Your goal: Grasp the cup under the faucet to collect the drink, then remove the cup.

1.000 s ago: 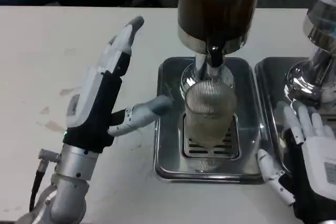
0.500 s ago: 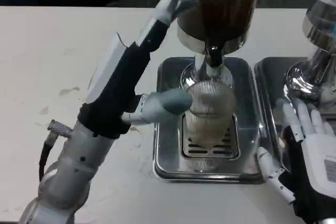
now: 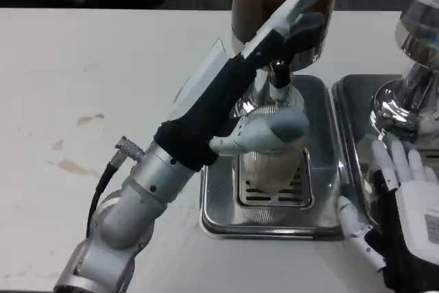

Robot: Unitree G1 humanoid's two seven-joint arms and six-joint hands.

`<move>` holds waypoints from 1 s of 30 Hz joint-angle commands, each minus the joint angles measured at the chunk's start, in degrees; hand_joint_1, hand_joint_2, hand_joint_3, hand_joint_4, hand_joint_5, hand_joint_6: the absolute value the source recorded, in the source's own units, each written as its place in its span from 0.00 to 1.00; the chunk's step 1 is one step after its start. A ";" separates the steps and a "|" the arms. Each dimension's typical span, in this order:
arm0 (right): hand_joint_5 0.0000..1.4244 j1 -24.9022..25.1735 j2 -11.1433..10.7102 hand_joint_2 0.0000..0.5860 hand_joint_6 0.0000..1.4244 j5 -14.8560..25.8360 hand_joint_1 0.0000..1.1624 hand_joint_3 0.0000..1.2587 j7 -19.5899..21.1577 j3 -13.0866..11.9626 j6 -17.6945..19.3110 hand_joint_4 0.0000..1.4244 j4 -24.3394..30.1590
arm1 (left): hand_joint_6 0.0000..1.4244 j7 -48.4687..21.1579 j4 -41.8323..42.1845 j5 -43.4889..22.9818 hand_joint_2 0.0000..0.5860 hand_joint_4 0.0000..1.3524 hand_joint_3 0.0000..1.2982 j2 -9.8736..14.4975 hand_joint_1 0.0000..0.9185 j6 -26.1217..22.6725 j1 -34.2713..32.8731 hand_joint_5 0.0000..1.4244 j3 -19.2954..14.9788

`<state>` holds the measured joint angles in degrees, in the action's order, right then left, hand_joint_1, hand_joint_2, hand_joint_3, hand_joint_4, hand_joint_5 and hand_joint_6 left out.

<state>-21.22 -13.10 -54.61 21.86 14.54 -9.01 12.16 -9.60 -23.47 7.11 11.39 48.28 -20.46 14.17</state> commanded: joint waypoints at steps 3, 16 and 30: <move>0.00 -0.90 1.08 0.79 0.03 -0.27 0.01 0.04 1.38 -0.02 -0.37 0.00 0.71 | 0.03 -1.59 -3.63 1.14 0.13 0.00 0.00 -0.88 0.00 1.09 -2.27 0.09 0.24; 0.00 -0.50 1.18 0.79 0.04 0.49 0.01 0.04 0.90 0.15 0.53 0.00 0.22 | 0.04 -5.20 0.23 2.19 0.13 0.00 0.03 -0.35 0.00 1.85 1.47 0.10 2.93; 0.00 1.05 0.29 0.78 0.05 4.35 0.05 0.04 -0.49 -0.78 2.27 0.00 -0.20 | 0.06 -4.94 1.61 3.73 0.13 0.00 0.05 0.37 0.00 1.13 3.98 0.11 3.88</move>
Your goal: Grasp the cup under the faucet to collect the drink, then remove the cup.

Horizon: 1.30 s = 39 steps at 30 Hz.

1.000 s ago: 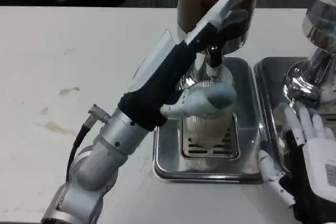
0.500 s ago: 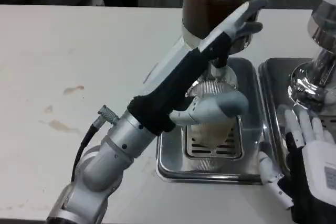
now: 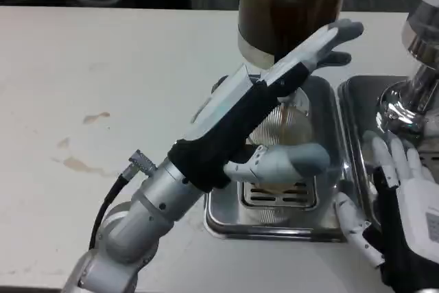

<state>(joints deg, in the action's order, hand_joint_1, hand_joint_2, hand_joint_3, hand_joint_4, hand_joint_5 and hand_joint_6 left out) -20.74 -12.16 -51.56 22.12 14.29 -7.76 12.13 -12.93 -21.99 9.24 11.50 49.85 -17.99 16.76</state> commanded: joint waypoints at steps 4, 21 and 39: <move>0.00 1.40 -0.25 0.76 0.06 6.61 0.11 0.03 -2.56 -1.85 3.00 0.00 -0.02 | 0.06 -1.56 0.29 1.69 0.13 0.00 0.05 0.16 0.00 -0.67 1.64 0.12 1.30; 0.00 10.02 -2.59 0.51 0.00 27.81 0.41 0.00 -16.26 -6.58 11.85 0.00 -7.83 | 0.06 -1.30 0.79 1.94 0.15 0.00 0.04 -0.13 0.00 -1.29 1.65 0.11 1.17; 0.00 16.94 2.60 0.36 0.00 36.40 0.56 0.00 -16.73 -7.96 19.59 0.00 -21.70 | 0.05 -2.11 1.72 0.95 0.16 0.00 0.05 -0.13 0.00 -2.29 1.09 0.11 1.40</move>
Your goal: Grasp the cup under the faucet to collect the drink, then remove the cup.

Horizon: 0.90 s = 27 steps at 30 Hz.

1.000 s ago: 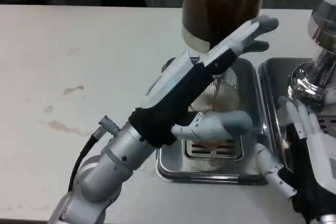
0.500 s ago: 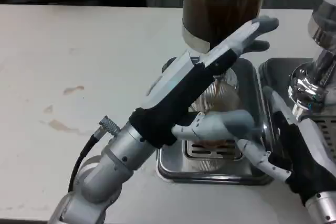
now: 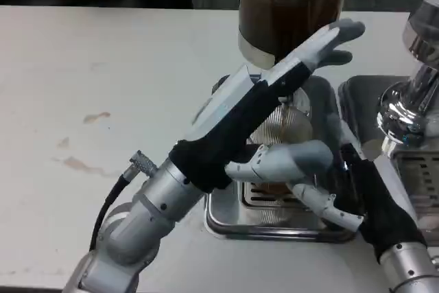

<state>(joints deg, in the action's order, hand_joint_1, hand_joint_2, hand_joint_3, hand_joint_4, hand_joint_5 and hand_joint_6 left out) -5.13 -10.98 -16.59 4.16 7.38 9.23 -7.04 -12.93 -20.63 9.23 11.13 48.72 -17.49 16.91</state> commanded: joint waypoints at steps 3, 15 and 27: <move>0.00 2.03 1.72 0.36 0.00 1.25 0.57 0.00 1.60 -1.47 3.60 0.00 -3.66 | 0.05 -2.14 0.64 0.91 0.16 0.00 0.05 0.32 0.00 -1.34 0.77 0.11 1.27; 0.00 4.30 1.69 0.34 0.00 1.08 0.57 0.00 -0.35 -0.61 5.03 0.00 -6.41 | 0.05 -2.21 1.57 0.78 0.16 0.00 0.05 0.77 0.00 -1.78 1.33 0.11 1.11; 0.00 6.83 2.89 0.33 0.00 3.17 0.57 0.00 -1.83 0.13 4.82 0.00 -9.56 | 0.05 -2.01 2.35 1.10 0.17 0.00 0.06 0.93 0.00 -2.29 2.12 0.11 0.81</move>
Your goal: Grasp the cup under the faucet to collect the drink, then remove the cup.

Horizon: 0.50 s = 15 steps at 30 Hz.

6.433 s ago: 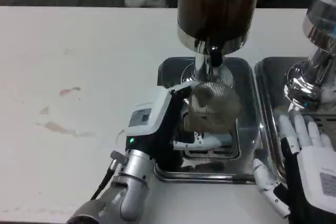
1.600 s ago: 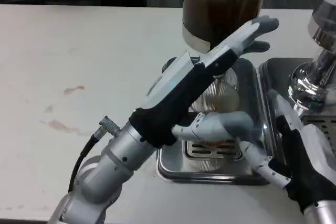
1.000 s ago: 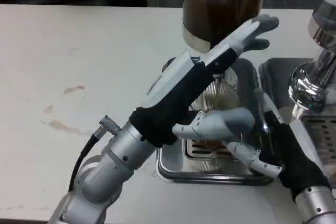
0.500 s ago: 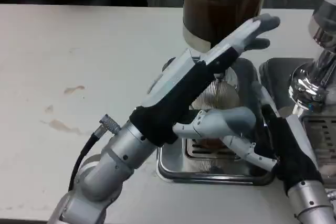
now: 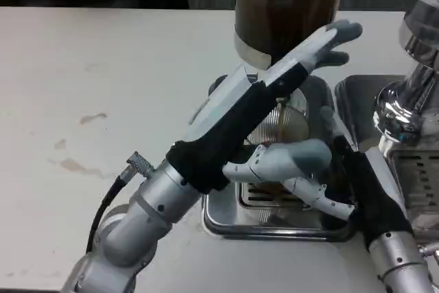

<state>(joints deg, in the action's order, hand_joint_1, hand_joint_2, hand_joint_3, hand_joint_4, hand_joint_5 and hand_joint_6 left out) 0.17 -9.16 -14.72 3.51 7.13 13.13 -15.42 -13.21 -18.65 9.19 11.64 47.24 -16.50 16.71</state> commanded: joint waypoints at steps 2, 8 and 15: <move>0.00 1.97 1.48 0.33 0.00 1.88 0.57 0.00 -1.48 0.46 0.86 0.00 -1.87 | 0.05 -1.73 0.54 1.12 0.17 0.00 0.06 0.49 0.00 -0.99 1.23 0.11 0.92; 0.00 1.84 1.22 0.37 0.00 1.70 0.55 0.00 -2.04 0.94 1.07 0.00 -1.28 | 0.04 -1.75 0.93 1.06 0.17 0.00 0.06 0.71 0.00 -1.18 1.54 0.11 0.91; 0.00 -0.24 -0.23 0.37 0.00 1.25 0.54 0.00 -2.47 0.64 0.59 0.00 1.26 | 0.04 -1.57 1.01 1.13 0.18 0.00 0.06 0.67 0.00 -1.30 1.54 0.11 0.87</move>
<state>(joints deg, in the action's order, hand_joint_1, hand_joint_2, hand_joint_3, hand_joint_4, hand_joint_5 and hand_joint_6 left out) 1.03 -9.34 -13.56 2.27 7.19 13.23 -15.85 -13.21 -17.61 9.20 12.12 46.72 -15.98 16.58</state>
